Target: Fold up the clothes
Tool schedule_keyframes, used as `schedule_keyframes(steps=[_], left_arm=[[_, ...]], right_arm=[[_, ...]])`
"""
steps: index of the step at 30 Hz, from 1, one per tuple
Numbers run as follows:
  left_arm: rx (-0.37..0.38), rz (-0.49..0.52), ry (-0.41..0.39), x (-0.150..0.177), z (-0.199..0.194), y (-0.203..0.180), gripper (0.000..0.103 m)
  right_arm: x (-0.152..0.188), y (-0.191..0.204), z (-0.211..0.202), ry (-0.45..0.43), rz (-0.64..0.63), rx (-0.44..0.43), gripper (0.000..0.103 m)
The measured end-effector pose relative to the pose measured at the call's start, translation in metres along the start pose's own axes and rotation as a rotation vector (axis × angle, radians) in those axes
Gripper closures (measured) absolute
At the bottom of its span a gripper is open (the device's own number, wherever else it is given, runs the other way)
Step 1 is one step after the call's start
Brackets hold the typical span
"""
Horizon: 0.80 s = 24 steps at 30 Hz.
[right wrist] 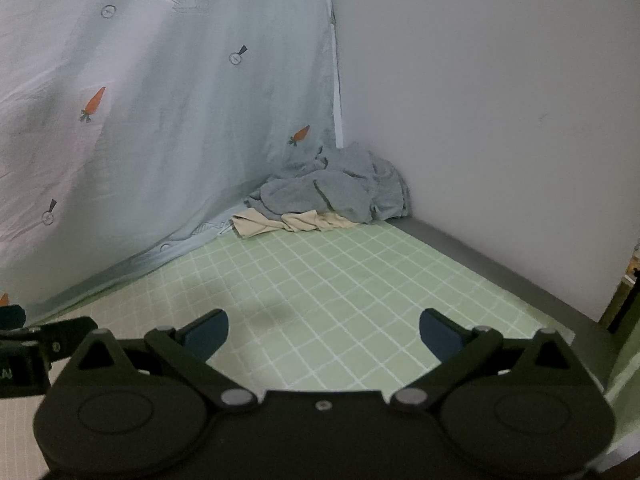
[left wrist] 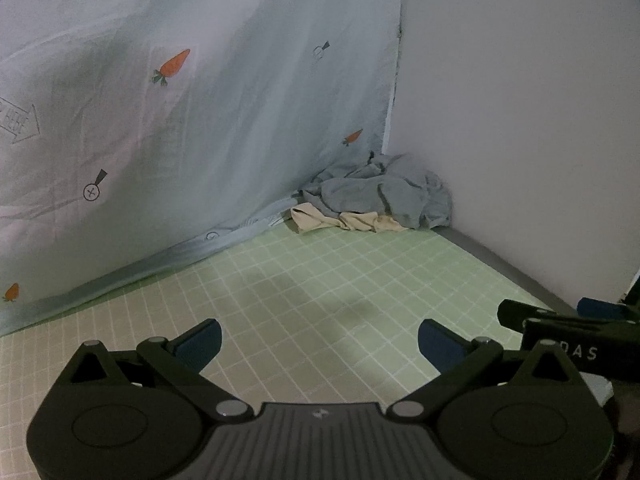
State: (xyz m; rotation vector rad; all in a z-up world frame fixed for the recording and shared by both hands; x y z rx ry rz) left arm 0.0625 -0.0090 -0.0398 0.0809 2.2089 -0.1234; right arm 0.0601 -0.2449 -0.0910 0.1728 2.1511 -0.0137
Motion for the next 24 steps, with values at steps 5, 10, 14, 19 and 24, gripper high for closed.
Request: schedule_keyframes(steps=[5,10,14,19,24], left_arm=[[-0.016,-0.01,0.008,-0.015,0.021,0.0,0.0],[-0.042,-0.032,0.038,-0.035,0.059,0.0,0.0],[-0.058,-0.04,0.058,-0.056,0.097,0.002,0.0],[-0.04,-0.032,0.102,-0.085,0.165,0.004,0.0],[0.011,-0.033,0.144,-0.117,0.254,0.005,0.001]], right_arm=[[-0.009,-0.005,0.024,0.013,0.009,-0.007,0.0],[-0.023,-0.015,0.068,0.037,0.037,-0.006,0.0],[-0.037,-0.032,0.117,0.068,0.075,0.011,0.0],[-0.062,-0.051,0.195,0.092,0.108,0.047,0.0],[-0.097,-0.067,0.274,0.085,0.174,0.073,0.0]])
Point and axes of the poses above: each gripper's, at about its wrist camera, not at the fingertips, and z roughly the way its jaws point, y to its left, x to its underside, the point moved 5 cm from there along z, roughly the way its jaws point, and after that the axes turned 5 degrees about x, right-handed, at the moved point
